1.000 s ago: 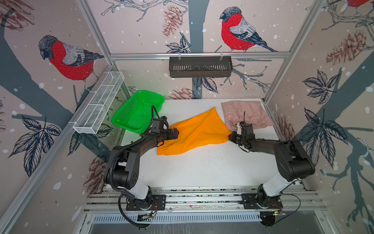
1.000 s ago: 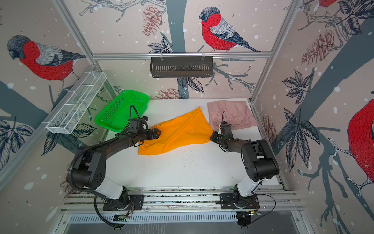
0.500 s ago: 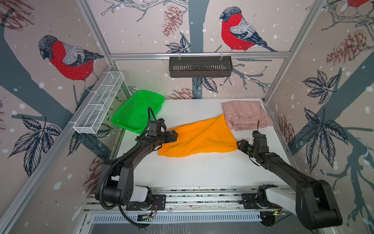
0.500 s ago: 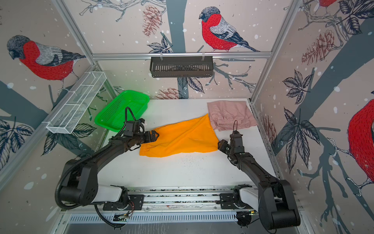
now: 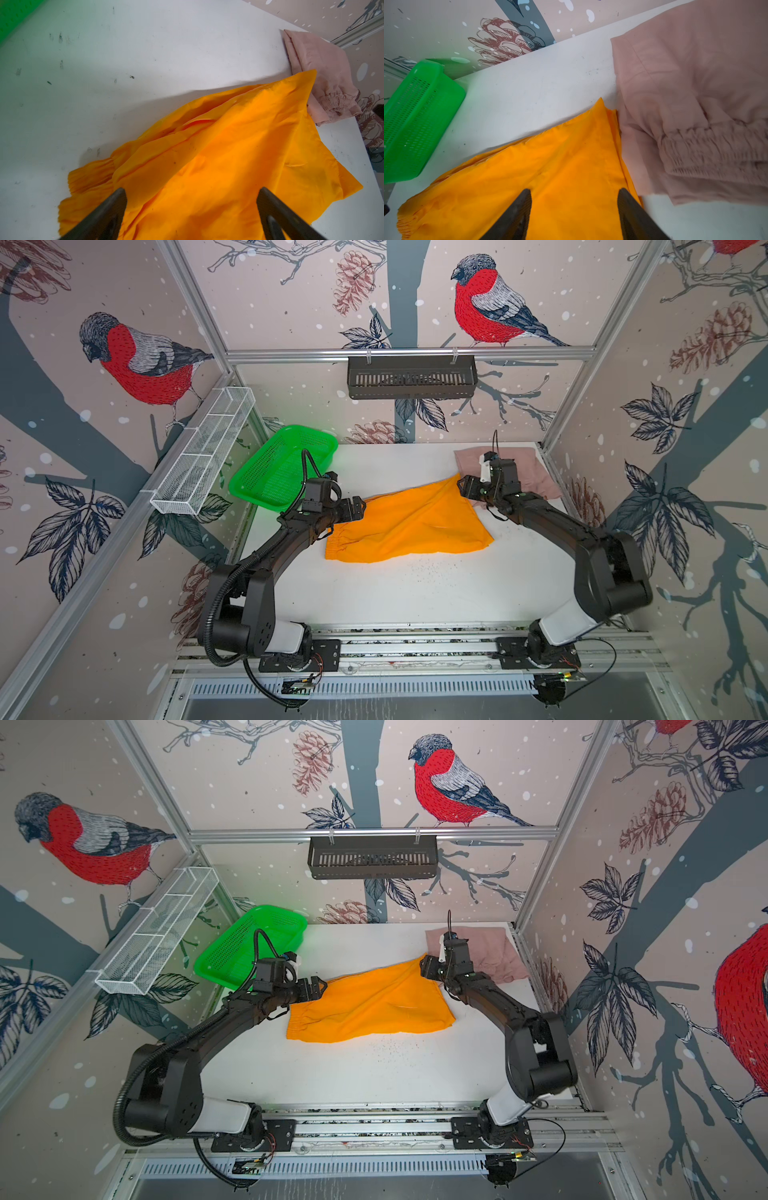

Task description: Fold and stack the shorts

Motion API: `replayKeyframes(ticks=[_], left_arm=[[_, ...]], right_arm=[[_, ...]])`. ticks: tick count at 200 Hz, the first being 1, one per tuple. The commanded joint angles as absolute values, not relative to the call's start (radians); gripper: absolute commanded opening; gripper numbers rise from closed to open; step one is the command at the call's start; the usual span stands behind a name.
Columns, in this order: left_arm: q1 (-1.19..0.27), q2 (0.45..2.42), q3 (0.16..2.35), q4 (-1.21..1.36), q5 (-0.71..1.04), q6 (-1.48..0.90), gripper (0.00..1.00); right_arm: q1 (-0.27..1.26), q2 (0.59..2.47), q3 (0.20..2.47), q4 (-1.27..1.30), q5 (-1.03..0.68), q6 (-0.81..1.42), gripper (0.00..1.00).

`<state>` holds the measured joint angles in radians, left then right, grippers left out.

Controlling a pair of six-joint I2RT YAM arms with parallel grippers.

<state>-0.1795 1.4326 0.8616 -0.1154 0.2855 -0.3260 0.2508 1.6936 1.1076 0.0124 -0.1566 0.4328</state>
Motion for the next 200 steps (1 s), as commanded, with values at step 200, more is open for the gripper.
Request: replayKeyframes(ticks=[200], left_arm=[[-0.176, 1.467, 0.819, -0.104, 0.248, -0.329, 0.98]], right_arm=[[0.21, 1.954, 1.204, -0.074, -0.279, 0.187, 0.5]])
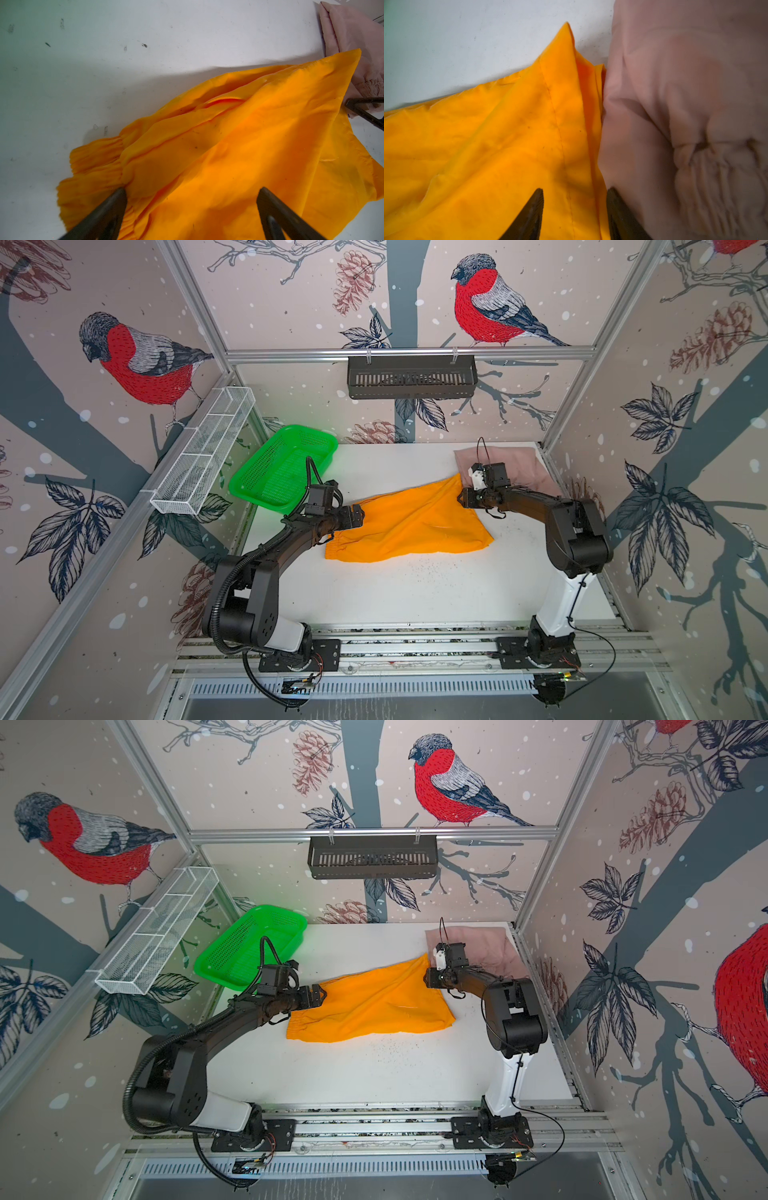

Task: Fold and stack the shorts
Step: 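Hold the orange shorts with both grippers beside the pink shorts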

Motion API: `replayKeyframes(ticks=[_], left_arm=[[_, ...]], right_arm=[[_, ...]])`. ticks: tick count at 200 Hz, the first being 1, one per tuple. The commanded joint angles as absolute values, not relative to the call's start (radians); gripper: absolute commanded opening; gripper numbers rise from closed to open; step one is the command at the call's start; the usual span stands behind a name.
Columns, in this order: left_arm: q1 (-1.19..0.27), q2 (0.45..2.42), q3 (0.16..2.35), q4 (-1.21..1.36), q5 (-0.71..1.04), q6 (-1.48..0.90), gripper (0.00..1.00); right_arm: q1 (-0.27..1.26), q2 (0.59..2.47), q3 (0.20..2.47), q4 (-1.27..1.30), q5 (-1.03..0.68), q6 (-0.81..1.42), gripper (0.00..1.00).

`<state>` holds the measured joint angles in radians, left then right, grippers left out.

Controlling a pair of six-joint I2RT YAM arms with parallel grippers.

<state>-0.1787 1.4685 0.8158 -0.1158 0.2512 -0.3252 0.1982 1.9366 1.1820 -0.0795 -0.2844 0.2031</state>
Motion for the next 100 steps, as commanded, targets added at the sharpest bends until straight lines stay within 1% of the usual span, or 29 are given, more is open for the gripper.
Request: replayKeyframes(ticks=[1, 22, 32, 73, 95, 100], left_arm=[[-0.176, 1.467, 0.819, -0.104, 0.247, -0.329, 0.98], [-0.176, 1.465, 0.818, -0.106, 0.244, -0.327, 0.98], [-0.176, 1.468, 0.817, -0.108, 0.241, -0.325, 0.98], [-0.176, 1.47, 0.811, -0.115, 0.228, -0.323, 0.98], [-0.176, 1.471, 0.81, -0.117, 0.218, -0.323, 0.98], [-0.176, 1.47, 0.81, -0.117, 0.213, -0.324, 0.98]], right_arm=[[0.211, 1.955, 1.206, -0.075, -0.279, 0.186, 0.49], [0.221, 1.977, 1.236, -0.088, -0.268, 0.179, 0.45], [0.225, 1.985, 1.248, -0.092, -0.257, 0.18, 0.4], [0.221, 1.989, 1.253, -0.095, -0.248, 0.187, 0.25], [0.217, 1.981, 1.253, -0.104, -0.245, 0.188, 0.04], [0.215, 1.978, 1.252, -0.109, -0.246, 0.188, 0.03]])
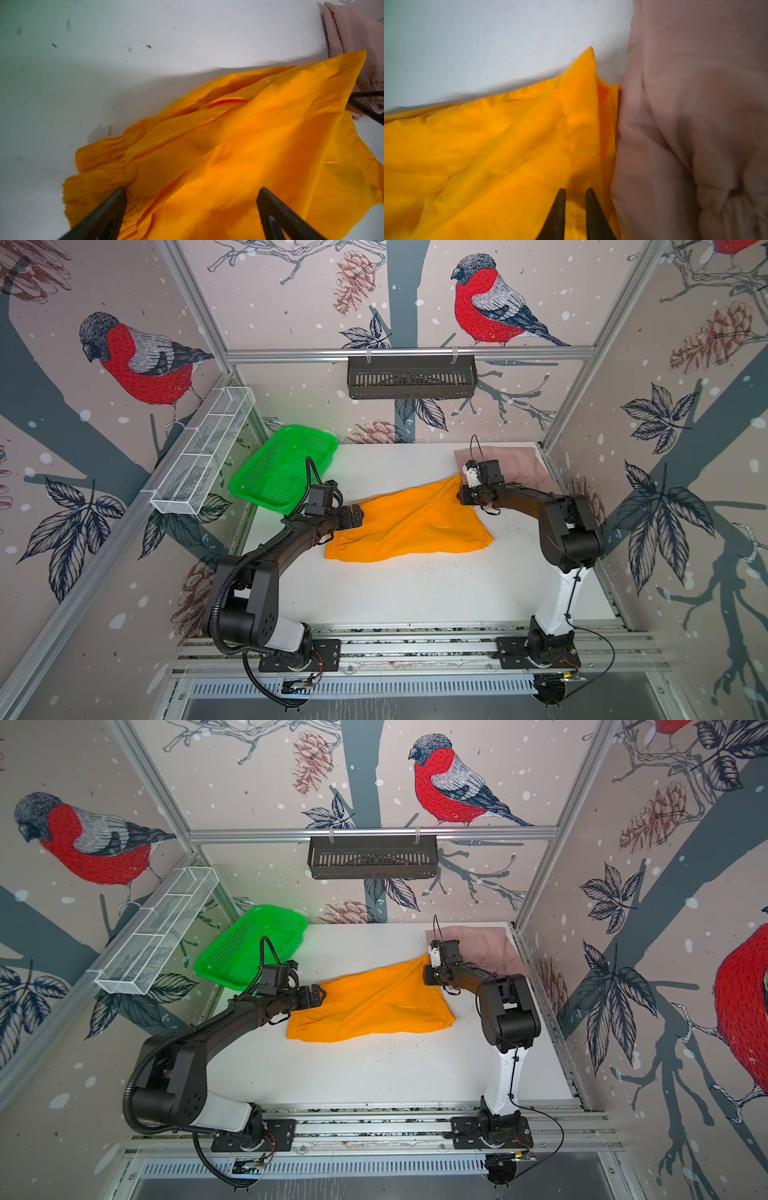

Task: Fold and stack the shorts
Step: 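Hold the orange shorts with both grippers beside the pink shorts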

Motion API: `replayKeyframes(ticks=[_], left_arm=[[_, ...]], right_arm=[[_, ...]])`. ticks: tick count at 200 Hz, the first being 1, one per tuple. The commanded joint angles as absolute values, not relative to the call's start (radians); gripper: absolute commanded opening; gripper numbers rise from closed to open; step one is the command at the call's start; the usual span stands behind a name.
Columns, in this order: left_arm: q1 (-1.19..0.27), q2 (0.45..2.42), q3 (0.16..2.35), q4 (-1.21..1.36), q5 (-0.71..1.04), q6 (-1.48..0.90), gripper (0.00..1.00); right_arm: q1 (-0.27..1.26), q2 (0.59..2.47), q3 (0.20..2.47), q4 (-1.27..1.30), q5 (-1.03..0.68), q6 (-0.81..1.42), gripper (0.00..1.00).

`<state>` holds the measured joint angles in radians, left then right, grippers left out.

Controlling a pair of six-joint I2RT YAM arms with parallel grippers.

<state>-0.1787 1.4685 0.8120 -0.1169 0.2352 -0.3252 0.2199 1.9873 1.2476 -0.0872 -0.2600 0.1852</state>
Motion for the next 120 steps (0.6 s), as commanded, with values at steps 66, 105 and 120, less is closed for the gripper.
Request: replayKeyframes(ticks=[66, 105, 120], left_arm=[[-0.168, 1.469, 0.814, -0.143, 0.158, -0.33, 0.98], [-0.166, 1.481, 0.811, -0.127, 0.183, -0.331, 0.98], [-0.166, 1.486, 0.811, -0.124, 0.193, -0.33, 0.98]], right_arm=[[0.201, 1.84, 1.179, -0.167, -0.232, 0.203, 0.0], [0.203, 1.84, 1.153, -0.154, -0.256, 0.179, 0.49], [0.208, 1.872, 1.166, -0.143, -0.261, 0.169, 0.51]])
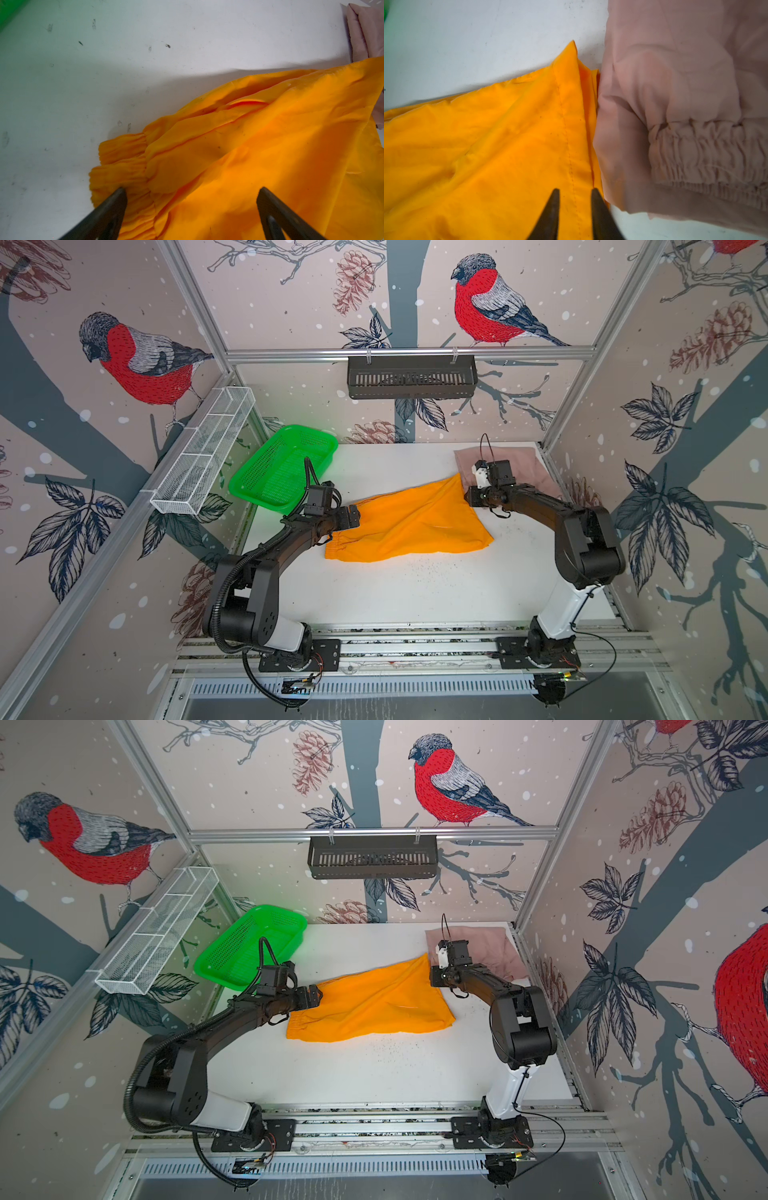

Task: Fold and stack the shorts
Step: 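Hold the orange shorts with both grippers beside the pink shorts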

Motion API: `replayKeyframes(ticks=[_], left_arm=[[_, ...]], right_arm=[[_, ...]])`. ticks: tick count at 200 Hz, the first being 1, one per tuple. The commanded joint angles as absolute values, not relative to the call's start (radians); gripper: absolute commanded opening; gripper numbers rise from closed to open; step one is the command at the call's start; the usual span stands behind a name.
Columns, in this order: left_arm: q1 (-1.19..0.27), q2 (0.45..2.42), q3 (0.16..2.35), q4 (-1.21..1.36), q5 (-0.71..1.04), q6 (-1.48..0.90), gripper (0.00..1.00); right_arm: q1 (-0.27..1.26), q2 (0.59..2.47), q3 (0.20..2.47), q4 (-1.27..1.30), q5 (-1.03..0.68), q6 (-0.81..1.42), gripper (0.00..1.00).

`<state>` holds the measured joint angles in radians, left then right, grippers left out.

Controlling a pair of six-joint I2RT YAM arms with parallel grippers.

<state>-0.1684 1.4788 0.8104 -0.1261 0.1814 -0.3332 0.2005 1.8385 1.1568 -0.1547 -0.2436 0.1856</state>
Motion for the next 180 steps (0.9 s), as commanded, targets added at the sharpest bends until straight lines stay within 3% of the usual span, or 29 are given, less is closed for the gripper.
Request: replayKeyframes(ticks=[1, 107, 180], left_arm=[[-0.166, 1.485, 0.811, -0.123, 0.193, -0.33, 0.98], [-0.166, 1.467, 0.801, -0.138, 0.174, -0.329, 0.98], [-0.166, 1.485, 0.803, -0.133, 0.158, -0.337, 0.98]], right_arm=[[0.208, 1.874, 1.168, -0.142, -0.261, 0.169, 0.51], [0.225, 2.02, 1.278, -0.142, -0.194, 0.149, 0.46], [0.219, 1.981, 1.254, -0.139, -0.22, 0.158, 0.03]])
